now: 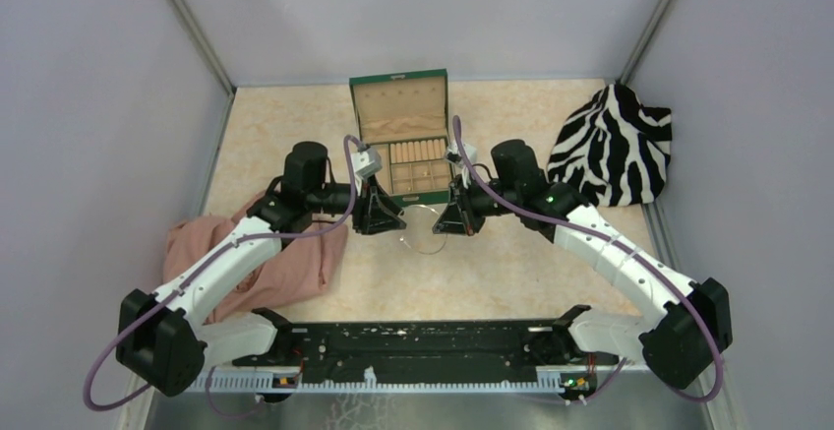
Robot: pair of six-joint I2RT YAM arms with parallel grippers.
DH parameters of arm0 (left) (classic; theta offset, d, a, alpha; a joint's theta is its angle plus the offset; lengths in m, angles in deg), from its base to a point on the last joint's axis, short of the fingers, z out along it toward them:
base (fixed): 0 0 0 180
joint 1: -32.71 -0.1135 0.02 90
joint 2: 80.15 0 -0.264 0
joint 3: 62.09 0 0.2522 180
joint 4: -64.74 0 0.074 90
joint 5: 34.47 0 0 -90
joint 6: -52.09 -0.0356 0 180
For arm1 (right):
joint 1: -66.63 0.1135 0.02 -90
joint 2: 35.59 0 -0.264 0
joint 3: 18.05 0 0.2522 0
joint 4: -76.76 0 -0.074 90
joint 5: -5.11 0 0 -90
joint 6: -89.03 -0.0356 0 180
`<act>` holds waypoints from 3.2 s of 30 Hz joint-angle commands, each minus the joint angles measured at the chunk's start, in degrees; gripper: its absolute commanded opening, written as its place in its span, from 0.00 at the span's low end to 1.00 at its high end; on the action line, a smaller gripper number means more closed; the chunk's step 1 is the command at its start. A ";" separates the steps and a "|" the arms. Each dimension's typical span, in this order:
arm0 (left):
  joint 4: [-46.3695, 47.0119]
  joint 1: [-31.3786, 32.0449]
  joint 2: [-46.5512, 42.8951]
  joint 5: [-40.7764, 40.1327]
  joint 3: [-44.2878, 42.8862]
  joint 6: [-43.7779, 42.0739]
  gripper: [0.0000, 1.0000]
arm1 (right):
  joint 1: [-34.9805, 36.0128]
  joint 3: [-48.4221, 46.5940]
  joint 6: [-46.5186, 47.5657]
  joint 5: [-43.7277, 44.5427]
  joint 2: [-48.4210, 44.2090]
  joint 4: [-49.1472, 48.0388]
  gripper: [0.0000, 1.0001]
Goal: Organize the mixed jewelry
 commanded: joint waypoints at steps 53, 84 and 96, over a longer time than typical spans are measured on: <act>23.62 -13.09 25.81 -28.31 -17.88 12.07 0.00 | -0.27 -1.56 -13.60 55.38 -24.73 9.04 0.89; 24.05 -20.53 36.09 -26.65 -23.54 16.80 0.00 | -0.34 -1.06 -13.62 54.97 -23.43 9.04 0.89; 24.19 -21.67 37.88 -25.94 -25.51 18.48 0.00 | -0.27 -1.41 -13.71 54.80 -23.24 9.27 0.89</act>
